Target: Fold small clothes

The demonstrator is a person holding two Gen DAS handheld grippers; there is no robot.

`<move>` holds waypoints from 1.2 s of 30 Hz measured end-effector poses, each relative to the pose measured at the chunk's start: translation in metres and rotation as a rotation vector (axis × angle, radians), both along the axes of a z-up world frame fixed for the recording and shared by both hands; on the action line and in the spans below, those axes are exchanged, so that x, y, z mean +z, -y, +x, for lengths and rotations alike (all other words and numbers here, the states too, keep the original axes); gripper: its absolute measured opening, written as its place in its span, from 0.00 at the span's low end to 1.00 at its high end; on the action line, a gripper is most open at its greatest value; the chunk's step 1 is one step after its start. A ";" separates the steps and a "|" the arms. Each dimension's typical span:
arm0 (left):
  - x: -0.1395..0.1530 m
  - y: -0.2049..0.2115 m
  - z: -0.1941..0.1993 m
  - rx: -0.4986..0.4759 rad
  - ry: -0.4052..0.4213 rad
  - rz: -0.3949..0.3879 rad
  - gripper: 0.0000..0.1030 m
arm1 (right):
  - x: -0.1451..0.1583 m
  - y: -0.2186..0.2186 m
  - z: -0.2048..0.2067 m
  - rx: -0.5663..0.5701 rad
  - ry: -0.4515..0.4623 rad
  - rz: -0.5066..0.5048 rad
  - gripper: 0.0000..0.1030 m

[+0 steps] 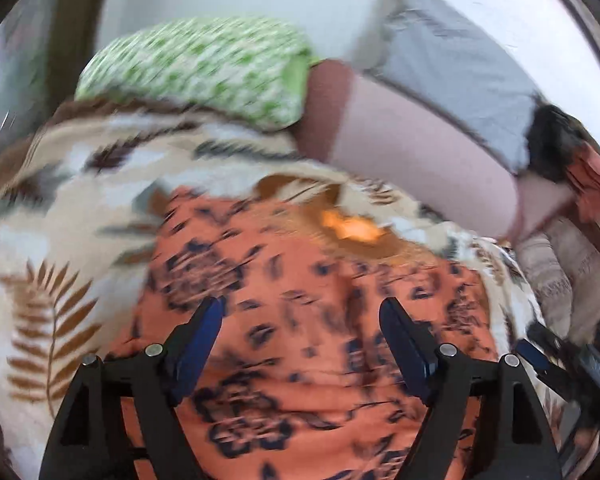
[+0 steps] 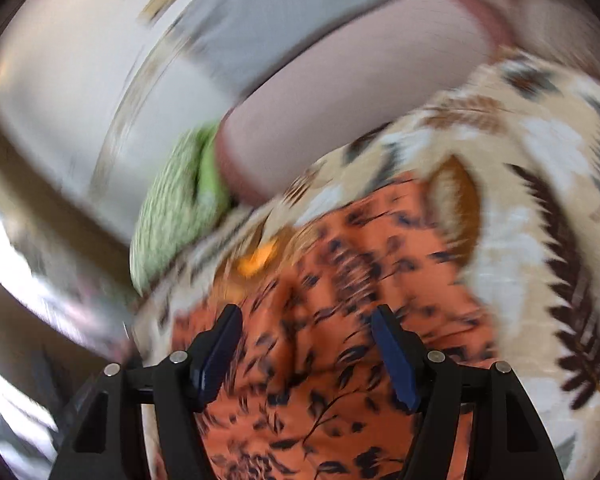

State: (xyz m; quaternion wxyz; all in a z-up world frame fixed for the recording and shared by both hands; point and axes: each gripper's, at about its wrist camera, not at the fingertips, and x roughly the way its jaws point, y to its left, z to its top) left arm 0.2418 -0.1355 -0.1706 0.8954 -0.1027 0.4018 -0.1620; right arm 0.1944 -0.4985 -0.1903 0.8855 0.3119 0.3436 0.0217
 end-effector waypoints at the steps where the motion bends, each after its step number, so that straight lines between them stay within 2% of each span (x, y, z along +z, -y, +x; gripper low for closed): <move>1: -0.008 -0.005 0.004 0.021 -0.021 0.008 0.79 | 0.000 -0.017 0.005 0.074 -0.001 0.001 0.68; 3: -0.024 -0.017 0.012 0.060 -0.061 0.005 0.79 | 0.000 -0.048 0.013 0.209 0.014 0.032 0.68; 6: -0.047 -0.024 0.031 0.117 -0.145 0.021 0.79 | -0.013 -0.084 0.027 0.317 -0.005 0.084 0.68; 8: -0.054 -0.027 0.035 0.121 -0.154 0.016 0.79 | -0.025 -0.105 0.038 0.351 -0.035 0.072 0.67; 12: -0.059 -0.015 0.038 0.078 -0.152 0.113 0.79 | -0.053 -0.138 0.064 0.379 -0.114 0.031 0.50; 13: -0.060 -0.012 0.040 0.069 -0.153 0.122 0.79 | -0.059 -0.138 0.071 0.363 -0.136 0.013 0.49; 15: -0.062 -0.008 0.039 0.037 -0.155 0.143 0.79 | -0.062 -0.124 0.079 0.279 -0.127 0.005 0.34; 16: -0.062 -0.007 0.038 0.030 -0.153 0.154 0.79 | -0.058 -0.112 0.078 0.228 -0.095 0.029 0.34; 18: -0.062 -0.008 0.037 0.025 -0.155 0.153 0.79 | -0.048 -0.075 0.069 0.036 -0.031 0.035 0.34; 20: -0.062 -0.008 0.036 0.020 -0.155 0.149 0.79 | -0.043 -0.032 0.051 -0.192 -0.025 -0.002 0.34; 21: -0.062 -0.009 0.036 0.017 -0.156 0.144 0.79 | -0.042 -0.012 0.040 -0.301 -0.029 -0.025 0.38; 22: -0.062 -0.008 0.036 0.012 -0.160 0.135 0.79 | -0.042 0.006 0.028 -0.387 -0.027 -0.024 0.38; 23: -0.062 -0.007 0.036 0.007 -0.167 0.127 0.79 | -0.042 0.018 0.022 -0.418 -0.023 -0.002 0.38; 24: -0.062 -0.006 0.036 0.003 -0.168 0.128 0.79 | -0.041 0.028 0.019 -0.412 -0.020 0.039 0.38; 26: -0.062 -0.001 0.034 -0.016 -0.162 0.138 0.79 | -0.035 0.027 0.017 -0.372 0.015 0.058 0.38; 28: -0.063 0.004 0.032 -0.033 -0.159 0.150 0.79 | -0.026 0.013 0.023 -0.282 0.051 0.037 0.38; 31: -0.063 0.007 0.030 -0.047 -0.154 0.154 0.79 | -0.015 -0.004 0.025 -0.241 0.088 0.017 0.42; 33: -0.064 0.008 0.029 -0.051 -0.154 0.157 0.79 | 0.001 -0.013 0.015 -0.259 0.160 -0.048 0.45; 34: -0.064 0.009 0.030 -0.051 -0.154 0.160 0.79 | 0.014 -0.018 0.009 -0.248 0.224 -0.084 0.45; 36: -0.065 0.011 0.030 -0.052 -0.152 0.166 0.79 | 0.031 -0.034 0.004 -0.183 0.312 -0.114 0.61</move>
